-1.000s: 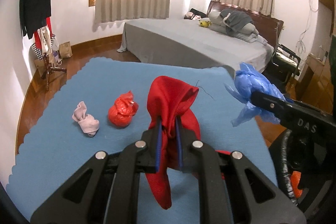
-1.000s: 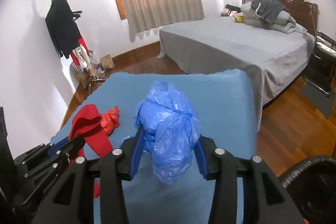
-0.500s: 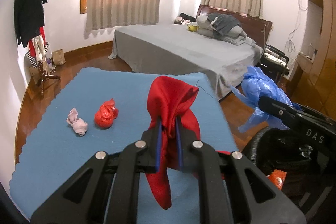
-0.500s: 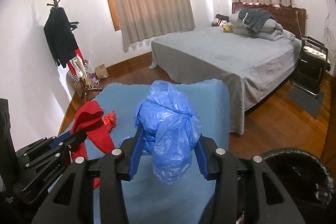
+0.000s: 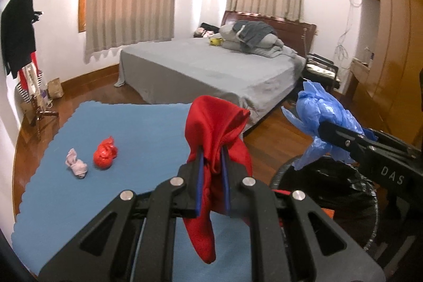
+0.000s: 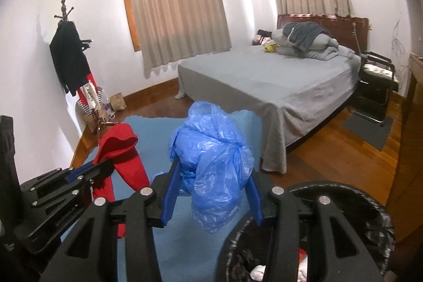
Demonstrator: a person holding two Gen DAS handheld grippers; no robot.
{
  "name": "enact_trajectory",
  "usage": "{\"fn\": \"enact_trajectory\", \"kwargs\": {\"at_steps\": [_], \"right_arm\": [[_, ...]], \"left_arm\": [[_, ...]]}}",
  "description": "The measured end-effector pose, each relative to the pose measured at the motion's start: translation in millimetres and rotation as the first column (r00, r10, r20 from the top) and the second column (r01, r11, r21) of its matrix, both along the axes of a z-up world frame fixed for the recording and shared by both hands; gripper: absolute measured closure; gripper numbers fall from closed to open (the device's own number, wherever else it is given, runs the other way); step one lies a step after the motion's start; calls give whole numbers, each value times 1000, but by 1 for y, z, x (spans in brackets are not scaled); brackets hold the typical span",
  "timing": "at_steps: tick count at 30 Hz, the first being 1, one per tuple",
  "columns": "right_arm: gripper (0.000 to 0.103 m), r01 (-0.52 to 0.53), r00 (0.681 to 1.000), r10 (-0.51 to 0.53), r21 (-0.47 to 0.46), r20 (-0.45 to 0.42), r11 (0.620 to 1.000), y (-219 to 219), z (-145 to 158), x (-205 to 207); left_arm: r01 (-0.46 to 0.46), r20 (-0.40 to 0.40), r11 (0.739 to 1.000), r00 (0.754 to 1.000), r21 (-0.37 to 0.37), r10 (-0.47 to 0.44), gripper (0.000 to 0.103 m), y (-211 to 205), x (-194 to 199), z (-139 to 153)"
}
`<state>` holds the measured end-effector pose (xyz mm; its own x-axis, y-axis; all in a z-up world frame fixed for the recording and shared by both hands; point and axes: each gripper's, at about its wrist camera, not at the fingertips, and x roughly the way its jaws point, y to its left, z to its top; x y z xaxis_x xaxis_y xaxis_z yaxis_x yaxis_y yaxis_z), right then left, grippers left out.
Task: Collect trash
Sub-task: 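Carry the red cloth and blue bag in both grippers over the bin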
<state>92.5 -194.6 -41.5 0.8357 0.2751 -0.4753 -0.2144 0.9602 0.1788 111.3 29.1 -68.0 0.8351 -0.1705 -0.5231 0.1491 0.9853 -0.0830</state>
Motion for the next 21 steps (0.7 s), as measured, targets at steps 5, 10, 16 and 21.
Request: {"fn": "enact_trajectory", "kwargs": {"at_steps": [5, 10, 16, 21], "right_arm": [[58, 38, 999, -38, 4, 16, 999, -19, 5, -14], [58, 83, 996, -83, 2, 26, 997, -41, 7, -30], [58, 146, 989, -146, -7, 26, 989, -66, 4, -44], [58, 219, 976, -219, -19, 1, 976, -92, -6, -55]], "left_arm": [[43, 20, 999, 999, 4, -43, 92, -23, -9, 6], [88, 40, 996, 995, 1, -88, 92, -41, -14, 11], [160, 48, 987, 986, 0, -160, 92, -70, -20, 8], [225, 50, 974, 973, 1, -225, 92, -99, -24, 2]]}}
